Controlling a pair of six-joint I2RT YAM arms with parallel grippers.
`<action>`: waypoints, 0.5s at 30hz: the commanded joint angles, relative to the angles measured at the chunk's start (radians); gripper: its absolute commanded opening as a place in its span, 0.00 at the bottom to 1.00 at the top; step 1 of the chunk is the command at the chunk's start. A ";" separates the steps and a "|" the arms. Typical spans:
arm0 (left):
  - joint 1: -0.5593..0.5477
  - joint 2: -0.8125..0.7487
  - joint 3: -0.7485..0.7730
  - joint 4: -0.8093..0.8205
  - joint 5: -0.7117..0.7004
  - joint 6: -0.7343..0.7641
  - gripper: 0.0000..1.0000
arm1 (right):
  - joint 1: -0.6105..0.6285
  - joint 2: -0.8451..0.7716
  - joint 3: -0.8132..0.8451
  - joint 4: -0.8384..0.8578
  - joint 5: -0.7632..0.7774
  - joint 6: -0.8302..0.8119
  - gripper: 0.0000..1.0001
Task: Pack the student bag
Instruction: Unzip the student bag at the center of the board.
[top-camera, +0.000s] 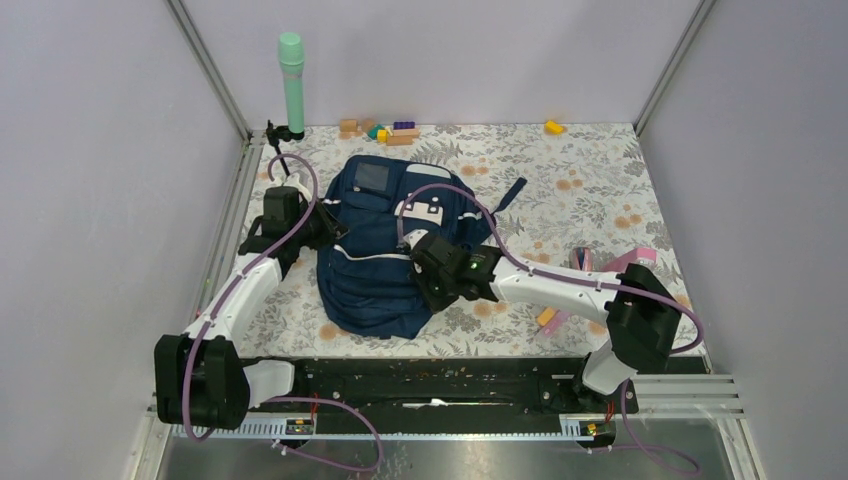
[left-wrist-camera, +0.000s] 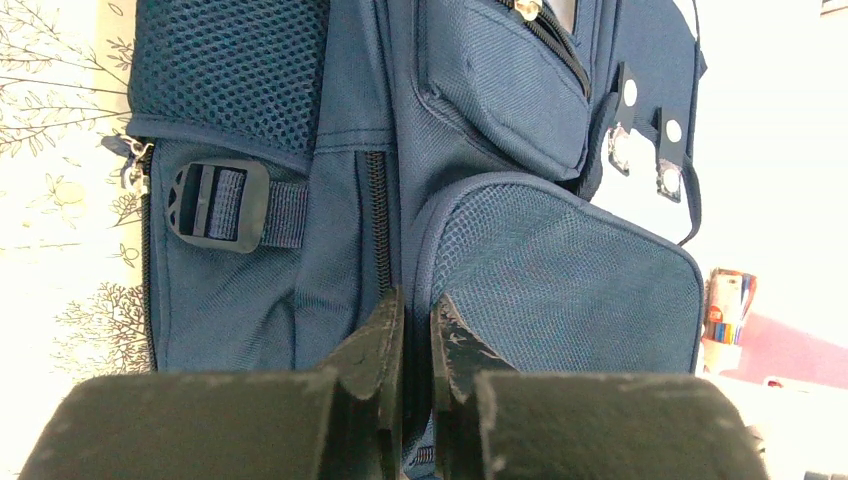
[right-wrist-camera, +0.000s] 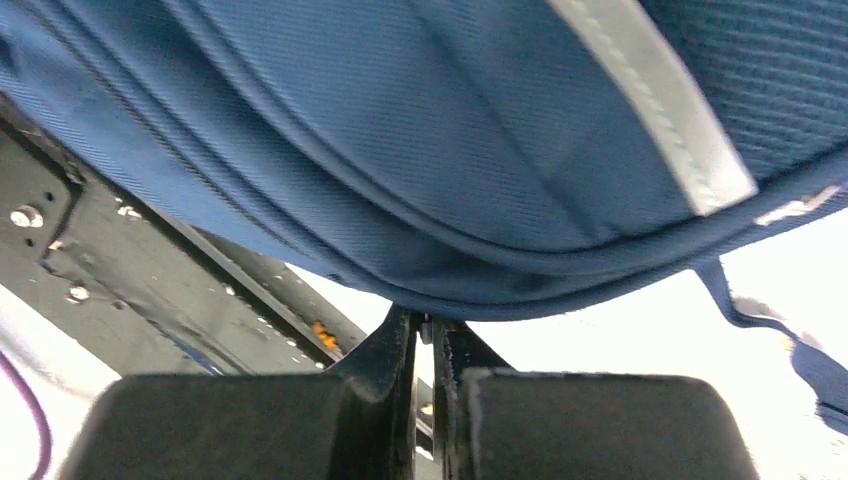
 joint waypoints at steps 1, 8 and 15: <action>-0.010 -0.051 -0.008 0.156 0.055 -0.078 0.00 | 0.079 -0.021 0.012 0.194 0.018 0.117 0.00; -0.010 -0.070 -0.027 0.154 0.020 -0.078 0.00 | 0.149 0.049 0.129 0.213 0.022 0.121 0.00; -0.010 -0.061 -0.031 0.165 0.035 -0.091 0.00 | 0.158 0.100 0.205 0.215 0.011 0.124 0.00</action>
